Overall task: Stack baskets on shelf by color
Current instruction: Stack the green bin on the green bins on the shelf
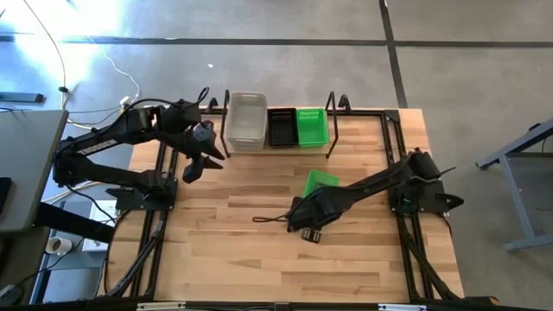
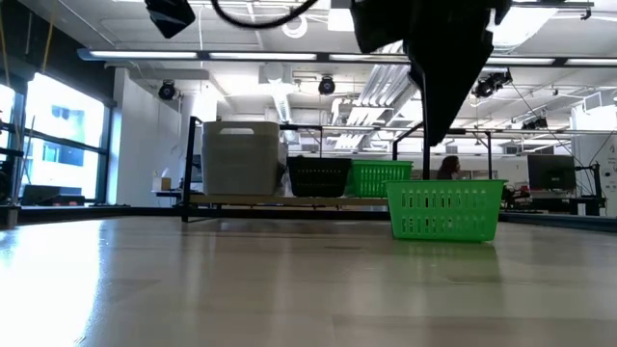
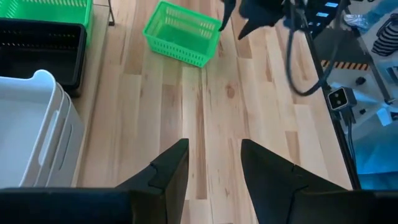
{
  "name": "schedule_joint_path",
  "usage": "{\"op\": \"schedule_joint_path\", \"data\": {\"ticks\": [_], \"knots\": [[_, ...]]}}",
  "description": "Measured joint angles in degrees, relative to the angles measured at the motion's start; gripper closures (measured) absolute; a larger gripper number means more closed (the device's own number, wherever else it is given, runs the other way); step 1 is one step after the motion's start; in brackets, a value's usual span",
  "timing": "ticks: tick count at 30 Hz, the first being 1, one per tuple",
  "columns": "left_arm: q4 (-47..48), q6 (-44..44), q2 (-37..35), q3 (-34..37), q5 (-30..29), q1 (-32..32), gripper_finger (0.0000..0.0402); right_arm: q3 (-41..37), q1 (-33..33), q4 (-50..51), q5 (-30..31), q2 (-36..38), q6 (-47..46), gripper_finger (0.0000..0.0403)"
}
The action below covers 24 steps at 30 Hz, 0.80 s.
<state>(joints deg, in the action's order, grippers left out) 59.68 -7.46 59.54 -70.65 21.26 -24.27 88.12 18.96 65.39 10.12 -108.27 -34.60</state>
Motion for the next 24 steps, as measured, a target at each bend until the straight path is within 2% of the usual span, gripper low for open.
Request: {"op": "schedule_joint_path", "data": {"ticks": [9,18,21,24], "knots": [[0.0,0.2,0.0,0.0,0.0,0.0,0.0266,-1.9,-0.2,-0.9,2.9,-3.5,-4.5,0.0236],[0.0,0.2,0.0,0.0,0.0,0.0,0.0266,-9.9,-0.2,-4.4,-0.9,-3.6,-10.4,0.0239],[0.0,0.2,0.0,0.0,0.0,0.0,0.0266,-11.4,-0.2,-5.3,-2.8,-3.6,-10.6,0.0262],[0.0,0.3,0.0,0.0,0.0,0.0,0.0266,-11.9,-0.2,-6.3,-4.6,-3.6,-10.5,0.0307]]}}
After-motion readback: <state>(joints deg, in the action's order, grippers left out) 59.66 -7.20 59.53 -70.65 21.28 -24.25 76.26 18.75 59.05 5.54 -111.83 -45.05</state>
